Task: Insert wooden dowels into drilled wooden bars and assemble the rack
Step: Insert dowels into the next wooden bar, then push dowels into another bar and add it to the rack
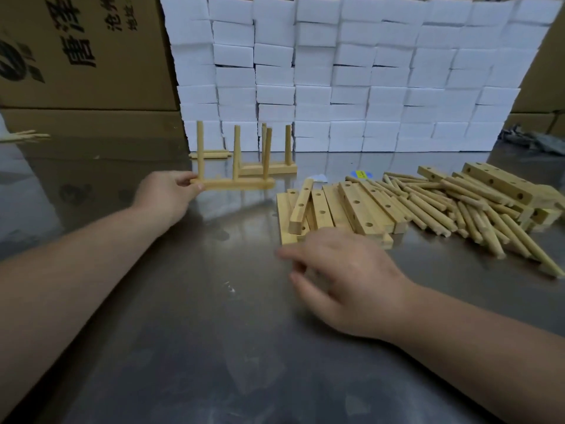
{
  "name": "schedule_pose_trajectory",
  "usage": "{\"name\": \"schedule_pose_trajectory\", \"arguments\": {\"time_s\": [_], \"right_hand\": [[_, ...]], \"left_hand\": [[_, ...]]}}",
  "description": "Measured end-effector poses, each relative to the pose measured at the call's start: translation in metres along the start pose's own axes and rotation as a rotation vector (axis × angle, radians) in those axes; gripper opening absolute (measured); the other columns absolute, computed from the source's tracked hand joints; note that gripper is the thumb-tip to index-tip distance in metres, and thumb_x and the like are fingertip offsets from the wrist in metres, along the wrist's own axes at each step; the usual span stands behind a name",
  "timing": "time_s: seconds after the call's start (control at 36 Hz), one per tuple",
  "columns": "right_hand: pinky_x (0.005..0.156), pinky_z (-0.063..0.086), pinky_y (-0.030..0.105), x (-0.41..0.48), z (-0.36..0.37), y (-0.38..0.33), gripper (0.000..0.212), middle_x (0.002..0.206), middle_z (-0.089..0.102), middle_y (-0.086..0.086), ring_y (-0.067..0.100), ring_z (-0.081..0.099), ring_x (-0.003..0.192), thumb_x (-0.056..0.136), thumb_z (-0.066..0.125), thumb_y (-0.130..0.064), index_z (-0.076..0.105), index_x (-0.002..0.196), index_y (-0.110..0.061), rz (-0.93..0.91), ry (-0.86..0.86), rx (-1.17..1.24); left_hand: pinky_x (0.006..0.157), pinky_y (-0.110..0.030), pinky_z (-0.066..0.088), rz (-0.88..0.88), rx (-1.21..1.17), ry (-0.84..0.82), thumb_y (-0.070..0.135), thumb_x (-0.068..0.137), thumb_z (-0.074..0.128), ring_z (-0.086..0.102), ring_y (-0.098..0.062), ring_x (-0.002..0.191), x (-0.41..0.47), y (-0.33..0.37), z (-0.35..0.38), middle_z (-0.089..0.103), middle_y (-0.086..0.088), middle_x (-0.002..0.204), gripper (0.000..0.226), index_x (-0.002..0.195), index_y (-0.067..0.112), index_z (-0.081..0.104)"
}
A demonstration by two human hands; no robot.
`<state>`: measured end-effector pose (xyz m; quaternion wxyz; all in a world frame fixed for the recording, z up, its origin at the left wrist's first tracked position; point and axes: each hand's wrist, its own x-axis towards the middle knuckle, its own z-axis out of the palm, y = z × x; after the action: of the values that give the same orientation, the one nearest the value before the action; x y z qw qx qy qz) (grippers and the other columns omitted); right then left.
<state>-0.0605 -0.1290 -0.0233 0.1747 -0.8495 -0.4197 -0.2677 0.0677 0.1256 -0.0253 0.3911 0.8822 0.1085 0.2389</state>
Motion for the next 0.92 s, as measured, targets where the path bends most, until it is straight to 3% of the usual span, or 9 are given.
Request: {"name": "schedule_pose_trajectory", "arguments": {"time_s": [0.17, 0.25, 0.36, 0.44, 0.5, 0.56, 0.81, 0.92], "right_hand": [[0.055, 0.049, 0.026, 0.002, 0.003, -0.001, 0.024, 0.066, 0.063, -0.001, 0.019, 0.059, 0.062, 0.080, 0.049, -0.018, 0.070, 0.086, -0.009, -0.042, -0.100, 0.043], [0.054, 0.046, 0.023, 0.003, 0.003, 0.001, 0.026, 0.065, 0.062, -0.004, 0.015, 0.058, 0.061, 0.081, 0.046, -0.021, 0.070, 0.083, -0.013, -0.033, -0.152, 0.044], [0.053, 0.048, 0.030, 0.002, 0.004, 0.003, 0.029, 0.064, 0.062, -0.003, 0.016, 0.057, 0.061, 0.082, 0.043, -0.025, 0.069, 0.080, -0.013, -0.009, -0.185, 0.056], [0.050, 0.047, 0.028, 0.002, 0.006, 0.005, 0.028, 0.062, 0.060, -0.004, 0.016, 0.056, 0.059, 0.082, 0.044, -0.025, 0.069, 0.080, -0.014, -0.005, -0.178, 0.076], [0.050, 0.047, 0.029, 0.002, 0.006, 0.006, 0.028, 0.062, 0.059, -0.005, 0.014, 0.056, 0.059, 0.082, 0.044, -0.026, 0.069, 0.079, -0.015, 0.001, -0.181, 0.075], [0.052, 0.047, 0.031, 0.002, 0.006, 0.007, 0.029, 0.063, 0.059, -0.005, 0.013, 0.056, 0.061, 0.083, 0.043, -0.027, 0.069, 0.080, -0.016, 0.006, -0.194, 0.069], [0.050, 0.045, 0.030, 0.003, 0.007, 0.008, 0.028, 0.061, 0.058, -0.007, 0.012, 0.055, 0.060, 0.082, 0.042, -0.029, 0.067, 0.075, -0.019, 0.027, -0.232, 0.053], [0.050, 0.045, 0.030, 0.003, 0.007, 0.008, 0.030, 0.061, 0.058, -0.008, 0.012, 0.055, 0.059, 0.082, 0.041, -0.031, 0.066, 0.073, -0.019, 0.035, -0.247, 0.040]], "left_hand": [[0.070, -0.027, 0.039, -0.025, 0.094, -0.063, 0.036, 0.088, 0.062, 0.052, -0.020, 0.085, 0.024, -0.007, 0.014, 0.066, -0.005, 0.111, 0.034, 0.117, 0.021, 0.066], [0.077, -0.027, 0.038, 0.019, 0.157, -0.115, 0.037, 0.089, 0.059, 0.055, -0.024, 0.098, 0.039, -0.001, 0.026, 0.063, -0.004, 0.120, 0.033, 0.117, 0.021, 0.066], [0.082, -0.028, 0.040, 0.036, 0.176, -0.193, 0.039, 0.090, 0.058, 0.055, -0.026, 0.106, 0.056, 0.013, 0.047, 0.059, -0.005, 0.127, 0.038, 0.122, 0.020, 0.062], [0.083, -0.032, 0.047, 0.024, 0.215, -0.276, 0.040, 0.091, 0.055, 0.061, -0.027, 0.095, 0.067, 0.017, 0.061, 0.068, -0.011, 0.107, 0.042, 0.127, 0.019, 0.057], [0.066, -0.030, 0.047, 0.009, 0.249, -0.301, 0.040, 0.092, 0.054, 0.064, -0.023, 0.076, 0.073, 0.018, 0.068, 0.071, -0.011, 0.084, 0.039, 0.125, 0.020, 0.058], [0.054, -0.027, 0.040, 0.016, 0.294, -0.292, 0.041, 0.092, 0.054, 0.061, -0.021, 0.064, 0.079, 0.019, 0.074, 0.068, -0.008, 0.074, 0.034, 0.117, 0.020, 0.063], [0.065, -0.033, 0.045, 0.063, 0.428, -0.252, 0.041, 0.089, 0.057, 0.055, -0.023, 0.070, 0.099, 0.022, 0.089, 0.061, -0.005, 0.083, 0.031, 0.087, 0.010, 0.059], [0.061, -0.033, 0.044, 0.045, 0.471, -0.217, 0.043, 0.087, 0.058, 0.050, -0.020, 0.065, 0.101, 0.025, 0.091, 0.059, -0.006, 0.086, 0.032, 0.091, 0.011, 0.058]]}}
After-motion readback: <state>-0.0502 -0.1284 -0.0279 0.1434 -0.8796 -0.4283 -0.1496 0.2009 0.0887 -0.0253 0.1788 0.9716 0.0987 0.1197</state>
